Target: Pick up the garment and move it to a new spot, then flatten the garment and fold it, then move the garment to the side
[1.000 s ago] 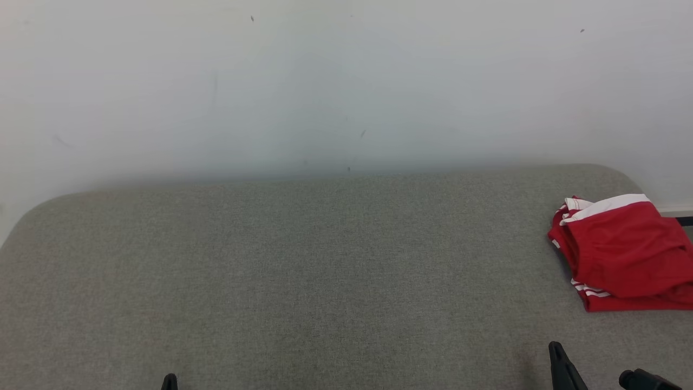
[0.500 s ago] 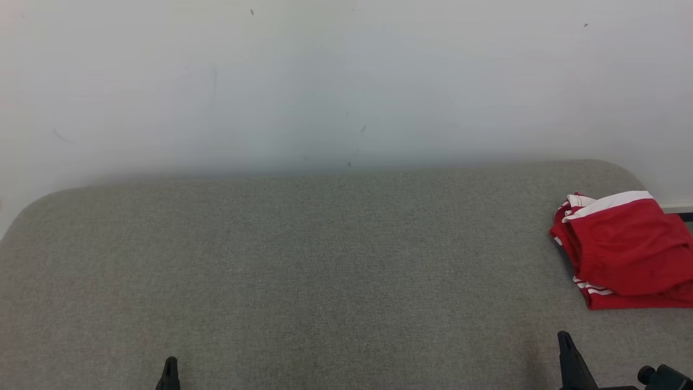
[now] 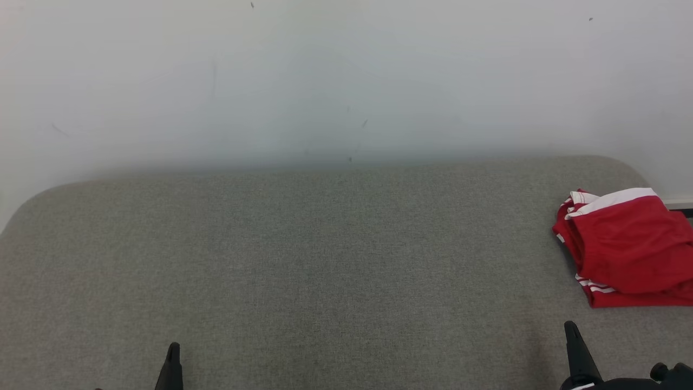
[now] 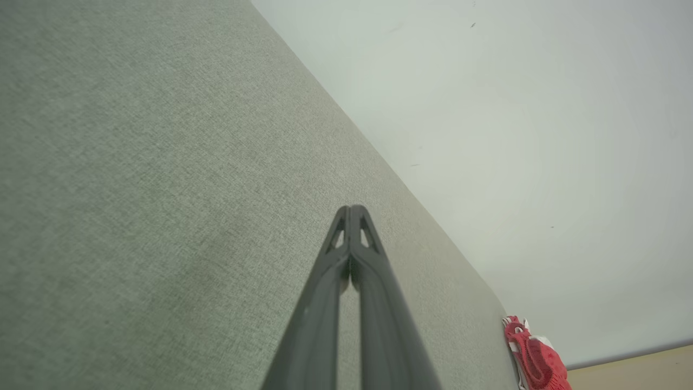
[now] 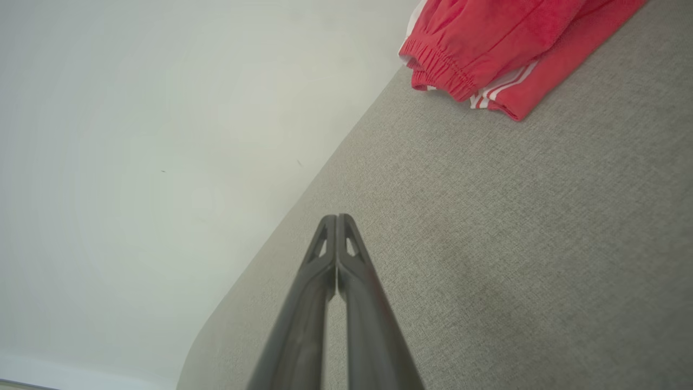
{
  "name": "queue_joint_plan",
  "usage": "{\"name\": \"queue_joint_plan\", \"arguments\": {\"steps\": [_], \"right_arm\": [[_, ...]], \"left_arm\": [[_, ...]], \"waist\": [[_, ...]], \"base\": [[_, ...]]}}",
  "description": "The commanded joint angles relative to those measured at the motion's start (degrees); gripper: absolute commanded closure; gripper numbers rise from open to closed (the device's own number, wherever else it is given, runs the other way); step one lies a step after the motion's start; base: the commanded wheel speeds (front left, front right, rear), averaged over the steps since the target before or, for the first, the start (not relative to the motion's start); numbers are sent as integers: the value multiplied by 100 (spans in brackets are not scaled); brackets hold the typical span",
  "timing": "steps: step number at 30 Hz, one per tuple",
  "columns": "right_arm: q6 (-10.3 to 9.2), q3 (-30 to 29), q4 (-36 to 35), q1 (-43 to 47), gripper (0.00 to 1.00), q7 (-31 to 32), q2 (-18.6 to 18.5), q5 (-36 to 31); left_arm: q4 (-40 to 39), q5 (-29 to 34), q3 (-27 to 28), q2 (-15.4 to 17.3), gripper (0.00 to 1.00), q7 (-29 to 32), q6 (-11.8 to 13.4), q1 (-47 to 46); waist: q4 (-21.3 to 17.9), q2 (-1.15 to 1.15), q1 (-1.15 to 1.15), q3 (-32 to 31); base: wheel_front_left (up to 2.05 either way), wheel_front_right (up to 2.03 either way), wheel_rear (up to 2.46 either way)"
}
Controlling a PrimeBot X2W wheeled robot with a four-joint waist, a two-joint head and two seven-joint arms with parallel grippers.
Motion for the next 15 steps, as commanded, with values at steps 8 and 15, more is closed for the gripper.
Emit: {"name": "queue_joint_plan", "arguments": {"steps": [8,15], "right_arm": [[-5,-84,-108,-188,100,114,-5,658],[-6,-126,-126,-236,100,180,-4,1043]], "left_arm": [[-45,-624,-13,-3,100,147,-23,-302],[-38,-990,-18,-6,100,237,-29,-383]], "waist": [[8,0,0,45],[14,0,0,78]], "base": [[0,0,0],[0,0,0]]}}
